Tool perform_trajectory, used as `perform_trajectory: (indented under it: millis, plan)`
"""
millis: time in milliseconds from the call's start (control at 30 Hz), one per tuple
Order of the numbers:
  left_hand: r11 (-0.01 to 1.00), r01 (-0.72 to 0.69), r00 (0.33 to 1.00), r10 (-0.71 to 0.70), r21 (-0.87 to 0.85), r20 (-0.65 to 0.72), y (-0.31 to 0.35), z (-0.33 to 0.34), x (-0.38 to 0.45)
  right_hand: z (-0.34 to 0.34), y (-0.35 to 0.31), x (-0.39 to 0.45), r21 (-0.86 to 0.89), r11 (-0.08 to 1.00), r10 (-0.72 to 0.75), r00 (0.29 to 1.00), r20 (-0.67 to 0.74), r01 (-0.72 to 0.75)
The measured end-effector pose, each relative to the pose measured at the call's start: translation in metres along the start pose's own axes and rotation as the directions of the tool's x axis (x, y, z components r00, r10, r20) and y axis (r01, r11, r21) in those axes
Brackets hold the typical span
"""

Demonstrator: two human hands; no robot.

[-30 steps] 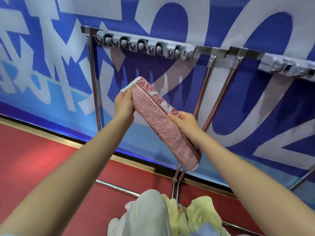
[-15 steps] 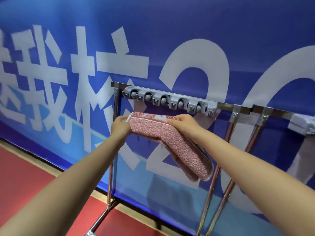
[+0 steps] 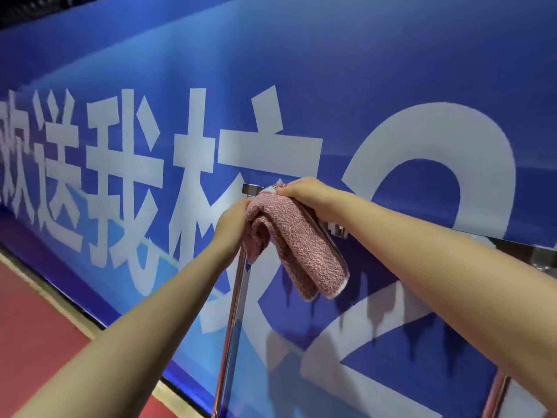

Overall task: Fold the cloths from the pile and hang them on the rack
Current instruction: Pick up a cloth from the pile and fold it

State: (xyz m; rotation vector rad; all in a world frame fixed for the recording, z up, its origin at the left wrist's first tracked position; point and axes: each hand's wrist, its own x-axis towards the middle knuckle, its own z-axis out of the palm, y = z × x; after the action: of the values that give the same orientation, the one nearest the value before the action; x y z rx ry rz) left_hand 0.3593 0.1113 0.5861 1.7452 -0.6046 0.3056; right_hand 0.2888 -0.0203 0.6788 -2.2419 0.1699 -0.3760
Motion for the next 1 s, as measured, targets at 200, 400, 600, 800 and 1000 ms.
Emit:
perform_trajectory:
  millis: [200,400,600,800,1000]
  plan:
    - [0.872,0.168,0.985,-0.130,-0.459,0.114,-0.033,-0.006,0.050,0.019,-0.002,0.071,0.008,0.999,0.052,0.998,0.035,-0.052]
    - [0.969,0.025,0.990,0.011,-0.247,0.143,-0.035,0.013,0.066,0.016,0.020,0.098,-0.190,0.980,-0.079,0.991,-0.111,0.057]
    - [0.996,-0.015,1.000,0.017,-0.092,0.015,-0.049,0.027,0.070,0.022,0.038,0.106,-0.366,0.920,-0.220,0.959,-0.179,0.143]
    - [0.928,0.095,0.995,-0.081,-0.361,0.054,-0.054,0.038,0.054,0.021,0.029,0.096,-0.568,0.799,-0.318,0.940,-0.120,0.198]
    - [0.843,0.209,0.977,-0.160,-0.495,0.141,-0.045,0.045,0.046,0.021,0.030,0.064,-0.681,0.684,-0.299,0.952,0.066,0.262]
